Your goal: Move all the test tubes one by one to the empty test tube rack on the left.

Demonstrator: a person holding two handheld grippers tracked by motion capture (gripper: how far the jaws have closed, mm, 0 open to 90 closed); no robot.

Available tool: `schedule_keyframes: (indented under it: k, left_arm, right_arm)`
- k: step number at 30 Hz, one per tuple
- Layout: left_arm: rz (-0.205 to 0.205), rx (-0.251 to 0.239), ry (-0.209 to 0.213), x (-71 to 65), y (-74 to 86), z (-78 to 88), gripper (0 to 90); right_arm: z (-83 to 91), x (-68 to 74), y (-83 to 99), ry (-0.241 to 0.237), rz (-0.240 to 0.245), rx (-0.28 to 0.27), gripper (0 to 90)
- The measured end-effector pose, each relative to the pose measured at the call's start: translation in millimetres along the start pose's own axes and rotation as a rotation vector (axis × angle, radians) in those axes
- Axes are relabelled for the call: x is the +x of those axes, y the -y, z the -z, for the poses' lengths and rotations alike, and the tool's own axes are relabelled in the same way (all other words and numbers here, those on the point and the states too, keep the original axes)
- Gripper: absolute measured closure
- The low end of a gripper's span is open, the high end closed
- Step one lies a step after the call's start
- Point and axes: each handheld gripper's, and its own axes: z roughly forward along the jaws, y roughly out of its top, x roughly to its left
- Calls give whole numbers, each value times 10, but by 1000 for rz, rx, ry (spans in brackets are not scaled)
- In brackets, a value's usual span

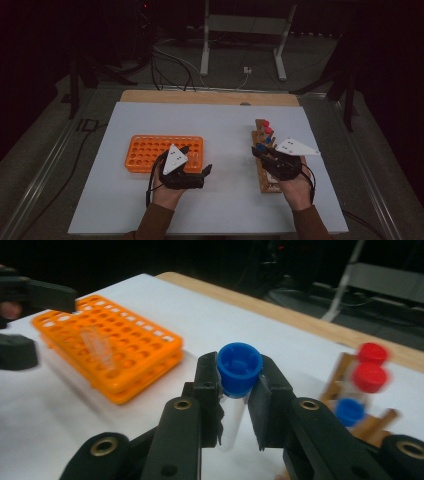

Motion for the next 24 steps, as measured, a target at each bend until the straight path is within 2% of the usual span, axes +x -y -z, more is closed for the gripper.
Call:
schedule_keyframes:
  k: [3, 6, 8, 12, 15, 16, 17, 21, 22, 24]
  left_arm:
    - [-8, 9, 21, -57, 1, -40, 92]
    - [-24, 23, 60, -126, 1, -84, 164]
    - [-37, 34, 81, -175, 5, -118, 168]
    - [-49, 50, 111, -264, 14, -189, 229]
    - [-62, 64, 125, -338, 24, -245, 315]
    - [-69, 65, 134, -359, 26, -261, 315]
    - [-82, 67, 151, -404, 30, -288, 367]
    - [-99, 76, 167, -449, 32, -320, 489]
    - [-101, 75, 167, -457, 32, -327, 489]
    - [-101, 70, 173, -464, 31, -329, 555]
  right_arm:
    - [-45, 66, 6, -27, 5, 10, 757]
    - [-91, 123, 15, -53, 10, 17, 756]
    - [-107, 138, 21, -60, 9, 22, 757]
    - [-150, 173, 43, -117, -27, 22, 757]
    - [-176, 229, 44, -147, -28, 24, 757]
    - [-176, 229, 44, -147, -28, 24, 757]
    - [-193, 251, 51, -177, -35, 23, 757]
    - [-232, 313, 54, -229, -35, 36, 756]
    - [-232, 313, 54, -229, -35, 36, 756]
    - [-245, 339, 56, -247, -28, 42, 756]
